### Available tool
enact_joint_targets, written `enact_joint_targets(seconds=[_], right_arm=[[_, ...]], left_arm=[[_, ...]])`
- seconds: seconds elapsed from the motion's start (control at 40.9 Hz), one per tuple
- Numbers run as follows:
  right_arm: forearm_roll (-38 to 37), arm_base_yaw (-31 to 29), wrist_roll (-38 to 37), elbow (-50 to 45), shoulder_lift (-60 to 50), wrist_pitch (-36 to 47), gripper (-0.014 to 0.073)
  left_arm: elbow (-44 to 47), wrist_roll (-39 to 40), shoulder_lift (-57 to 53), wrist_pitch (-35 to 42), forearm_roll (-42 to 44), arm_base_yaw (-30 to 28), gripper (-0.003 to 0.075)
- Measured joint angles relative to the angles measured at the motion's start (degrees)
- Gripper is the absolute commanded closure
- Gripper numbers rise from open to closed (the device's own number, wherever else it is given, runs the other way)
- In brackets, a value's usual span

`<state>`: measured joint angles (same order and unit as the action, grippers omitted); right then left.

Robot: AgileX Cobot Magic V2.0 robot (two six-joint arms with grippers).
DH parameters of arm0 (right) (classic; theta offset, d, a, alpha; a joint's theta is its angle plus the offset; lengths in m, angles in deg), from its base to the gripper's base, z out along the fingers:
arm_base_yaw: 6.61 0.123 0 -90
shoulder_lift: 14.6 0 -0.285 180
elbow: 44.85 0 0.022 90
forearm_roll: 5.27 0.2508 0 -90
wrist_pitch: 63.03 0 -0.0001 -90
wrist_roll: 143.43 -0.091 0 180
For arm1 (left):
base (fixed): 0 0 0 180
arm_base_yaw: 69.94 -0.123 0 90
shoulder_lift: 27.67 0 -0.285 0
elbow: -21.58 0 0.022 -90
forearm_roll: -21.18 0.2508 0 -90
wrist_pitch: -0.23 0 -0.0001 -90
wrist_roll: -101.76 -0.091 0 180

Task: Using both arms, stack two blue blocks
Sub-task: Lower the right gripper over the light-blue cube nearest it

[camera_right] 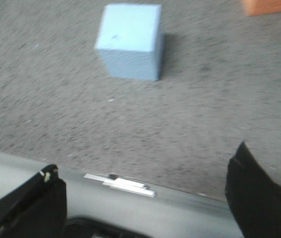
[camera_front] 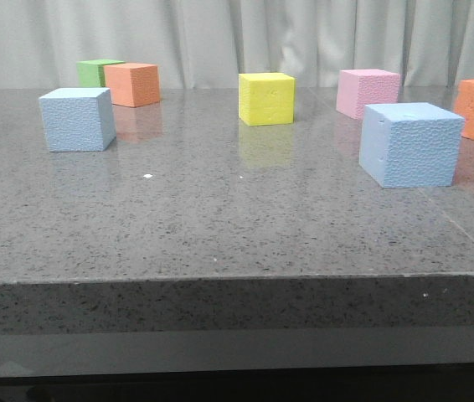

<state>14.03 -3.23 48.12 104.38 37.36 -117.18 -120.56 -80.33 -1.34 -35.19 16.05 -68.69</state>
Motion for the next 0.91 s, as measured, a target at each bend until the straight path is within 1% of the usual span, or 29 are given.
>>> enact_joint_targets(seconds=[0.171,0.269,0.392,0.465,0.587,0.783,0.906], right_arm=[[1.7,2.9,1.9,6.0,10.7,-2.1,-0.0059],[1.1,5.3,0.5,10.5,16.8,-2.9,-0.0059],[-4.6,8.8,-6.0,16.1,22.5,-3.0,-0.0059],[-10.0,10.8,-12.0,19.3,25.7,-3.0,-0.0059],[-15.2,12.0,-19.3,23.1,29.5,-2.3,-0.0059],[-16.4,12.1,-25.4,27.4,34.1,0.8,-0.0059],[-16.4,12.1,-26.4,29.5,37.0,1.7,-0.0059]], left_arm=[[0.0,0.0,0.0,0.0,0.0,0.0,0.0188],[0.0,0.0,0.0,0.0,0.0,0.0,0.0188],[0.0,0.0,0.0,0.0,0.0,0.0,0.0188],[0.0,0.0,0.0,0.0,0.0,0.0,0.0188],[0.0,0.0,0.0,0.0,0.0,0.0,0.0188],[0.0,0.0,0.0,0.0,0.0,0.0,0.0188],[0.0,0.0,0.0,0.0,0.0,0.0,0.0188]])
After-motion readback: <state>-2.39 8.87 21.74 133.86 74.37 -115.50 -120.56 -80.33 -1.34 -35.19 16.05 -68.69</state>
